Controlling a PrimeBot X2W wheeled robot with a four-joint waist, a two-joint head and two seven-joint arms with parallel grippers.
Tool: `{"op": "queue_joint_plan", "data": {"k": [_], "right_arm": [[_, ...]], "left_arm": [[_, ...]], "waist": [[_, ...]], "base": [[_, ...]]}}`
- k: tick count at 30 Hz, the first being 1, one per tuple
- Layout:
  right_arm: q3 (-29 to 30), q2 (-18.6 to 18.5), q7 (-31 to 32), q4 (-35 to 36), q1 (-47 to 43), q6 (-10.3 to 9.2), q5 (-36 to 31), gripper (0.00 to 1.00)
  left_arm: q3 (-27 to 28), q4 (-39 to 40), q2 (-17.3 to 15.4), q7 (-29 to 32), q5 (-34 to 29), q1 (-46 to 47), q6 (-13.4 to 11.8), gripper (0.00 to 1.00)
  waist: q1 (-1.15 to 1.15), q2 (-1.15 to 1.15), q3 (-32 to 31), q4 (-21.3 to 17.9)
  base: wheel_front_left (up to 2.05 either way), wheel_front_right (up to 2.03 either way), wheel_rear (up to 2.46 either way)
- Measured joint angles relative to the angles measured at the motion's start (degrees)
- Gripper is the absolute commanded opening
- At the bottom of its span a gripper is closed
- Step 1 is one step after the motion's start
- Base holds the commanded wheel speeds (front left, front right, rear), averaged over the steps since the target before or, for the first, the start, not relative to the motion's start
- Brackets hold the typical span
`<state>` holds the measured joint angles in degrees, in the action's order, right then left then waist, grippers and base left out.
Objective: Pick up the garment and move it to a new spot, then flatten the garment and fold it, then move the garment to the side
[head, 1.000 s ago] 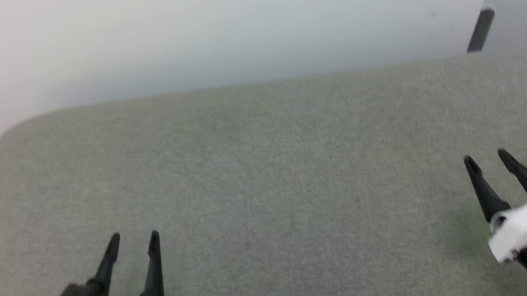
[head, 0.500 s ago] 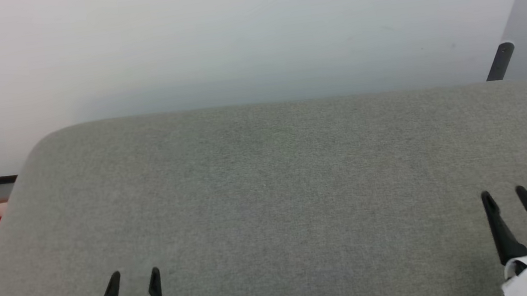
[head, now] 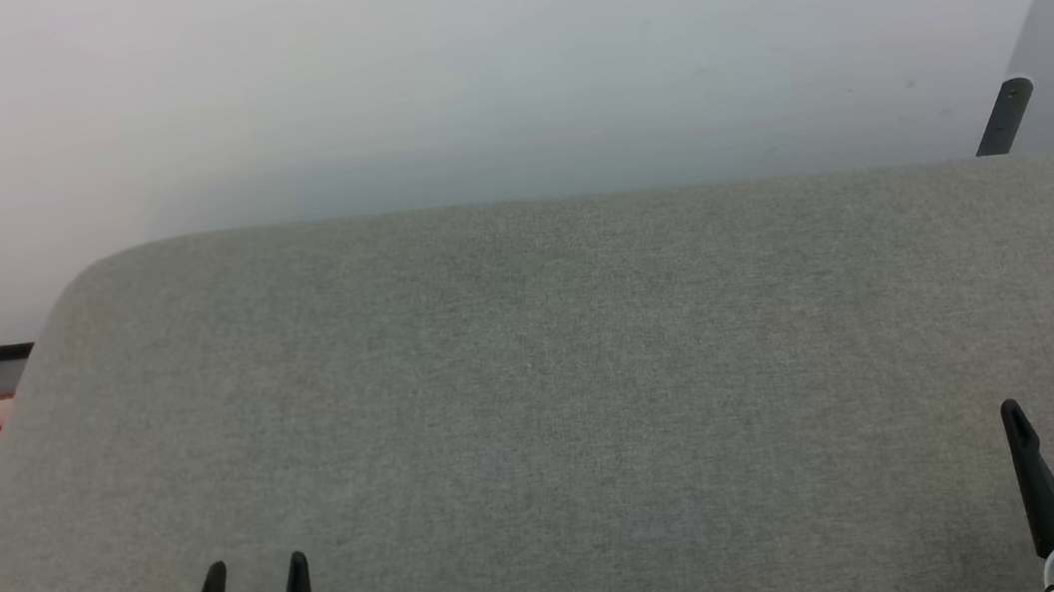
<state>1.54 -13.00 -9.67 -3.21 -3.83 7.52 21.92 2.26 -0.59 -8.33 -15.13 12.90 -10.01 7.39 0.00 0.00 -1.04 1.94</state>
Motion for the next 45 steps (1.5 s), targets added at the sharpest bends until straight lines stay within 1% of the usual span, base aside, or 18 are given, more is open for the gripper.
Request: {"op": "queue_joint_plan", "data": {"k": [10,28,29,34,45], "right_arm": [[0.77,1.22,1.09,1.88,-0.4,0.0,-0.88,1.0],[0.12,1.86,0.94,1.79,-0.44,0.0,-0.49,1.0],[0.09,1.92,0.96,1.54,-0.44,0.0,-0.52,0.0],[-0.24,3.07,1.3,-1.15,-1.33,0.0,-0.32,0.0],[0.19,4.12,3.37,-2.67,-0.65,0.0,9.96,0.0]], "left_arm": [[-0.16,0.14,0.19,0.0,-0.41,0.05,0.0,1.0],[0.96,0.62,0.89,0.0,-0.38,0.07,0.0,1.0],[0.9,0.31,0.96,0.0,-0.35,0.06,0.0,0.0],[0.36,-2.38,1.81,0.09,0.1,-0.7,0.0,0.0],[0.26,-4.04,1.98,2.9,12.04,0.87,-0.01,0.0]], "waist": [[0.0,0.0,-0.03,-0.28],[0.0,0.0,-0.42,-0.24],[0.0,0.0,-0.41,-0.25],[0.0,0.0,-0.4,-0.27],[0.0,0.0,-0.26,-0.42]], "base": [[0.0,0.0,0.0],[0.0,0.0,0.0],[0.0,0.0,0.0],[0.0,0.0,0.0],[0.0,0.0,0.0]]}}
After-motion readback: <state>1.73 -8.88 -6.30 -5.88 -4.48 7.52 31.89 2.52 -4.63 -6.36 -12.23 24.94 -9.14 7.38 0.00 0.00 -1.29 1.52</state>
